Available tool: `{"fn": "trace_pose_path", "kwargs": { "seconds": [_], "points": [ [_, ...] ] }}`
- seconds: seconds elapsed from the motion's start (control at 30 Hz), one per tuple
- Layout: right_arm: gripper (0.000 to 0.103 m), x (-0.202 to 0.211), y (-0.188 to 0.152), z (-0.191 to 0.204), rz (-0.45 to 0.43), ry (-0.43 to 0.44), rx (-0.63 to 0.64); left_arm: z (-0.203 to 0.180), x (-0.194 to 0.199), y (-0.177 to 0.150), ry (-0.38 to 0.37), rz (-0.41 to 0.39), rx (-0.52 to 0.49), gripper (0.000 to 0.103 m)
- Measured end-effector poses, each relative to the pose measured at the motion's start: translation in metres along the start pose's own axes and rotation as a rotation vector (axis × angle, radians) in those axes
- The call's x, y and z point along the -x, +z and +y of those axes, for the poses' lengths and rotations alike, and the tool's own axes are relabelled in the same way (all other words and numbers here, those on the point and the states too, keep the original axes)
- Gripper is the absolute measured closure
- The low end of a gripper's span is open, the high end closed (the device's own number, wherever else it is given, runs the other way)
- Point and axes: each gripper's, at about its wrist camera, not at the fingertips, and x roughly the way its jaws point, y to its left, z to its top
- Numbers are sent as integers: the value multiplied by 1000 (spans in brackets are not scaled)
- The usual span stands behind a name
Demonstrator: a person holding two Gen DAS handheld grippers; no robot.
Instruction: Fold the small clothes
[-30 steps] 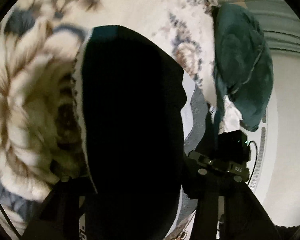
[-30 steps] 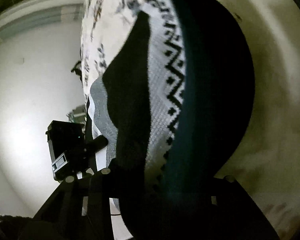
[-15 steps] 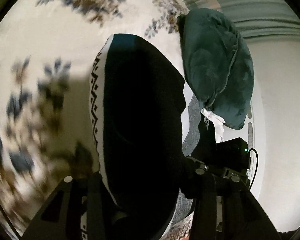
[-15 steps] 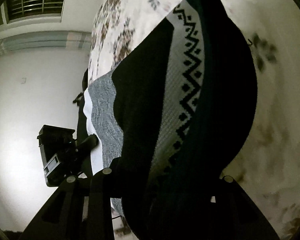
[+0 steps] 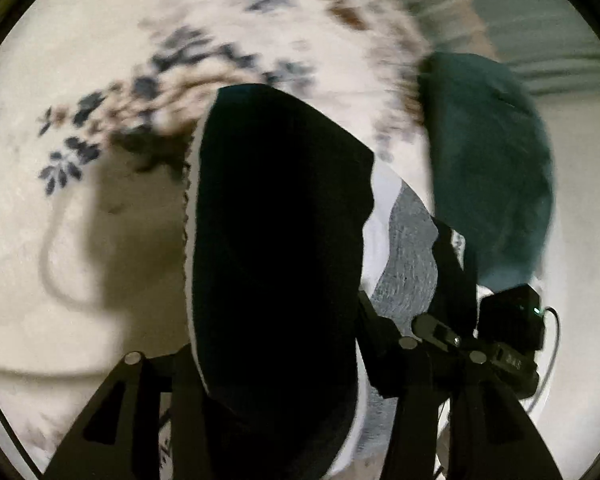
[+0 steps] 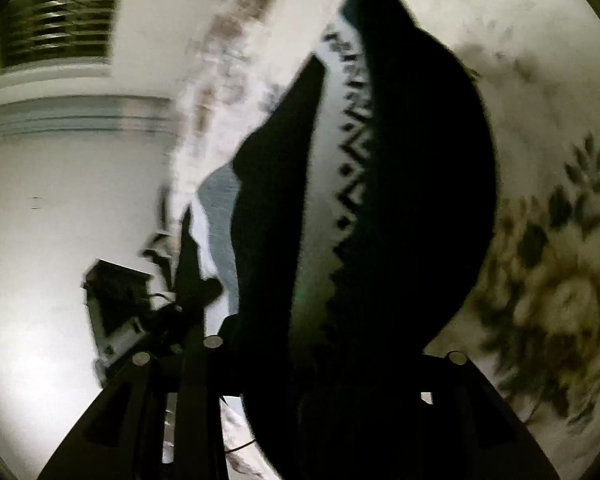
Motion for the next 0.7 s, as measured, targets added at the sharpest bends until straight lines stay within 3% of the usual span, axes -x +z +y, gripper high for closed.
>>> {"fn": "trace_pose_path", "kwargs": {
  "seconds": [0.03, 0.1, 0.17, 0.2, 0.27, 0.3, 0.4, 0.5, 0.63, 0.7],
  "points": [
    [54, -6, 5, -1, 11, -75, 1, 6, -7, 4, 40, 4, 0, 57],
    [23, -8, 6, 2, 8, -176, 34, 12, -18, 5, 103, 22, -26, 57],
    [8, -3, 4, 10, -13, -267, 93, 7, -12, -4, 116, -6, -52, 49],
    [8, 0, -2, 16, -30, -341, 140, 3, -9, -9, 138, -18, -66, 45],
    [7, 4, -20, 28, -72, -479, 211, -7, -1, -20, 222, -49, -102, 20],
    [5, 0, -24, 31, -87, -515, 225, -14, 5, -28, 283, -76, -130, 16],
    [1, 30, -57, 26, -153, -637, 254, -23, 21, -45, 453, -137, -193, 14],
    [1, 53, -88, 41, -225, -724, 261, -32, 30, -61, 571, -167, -228, 3],
    [1, 96, -115, 63, -327, -801, 262, -55, 52, -78, 663, -219, -249, 3],
    [1, 124, -129, 76, -374, -820, 254, -67, 72, -91, 662, -246, -246, 2]
  ]
}}
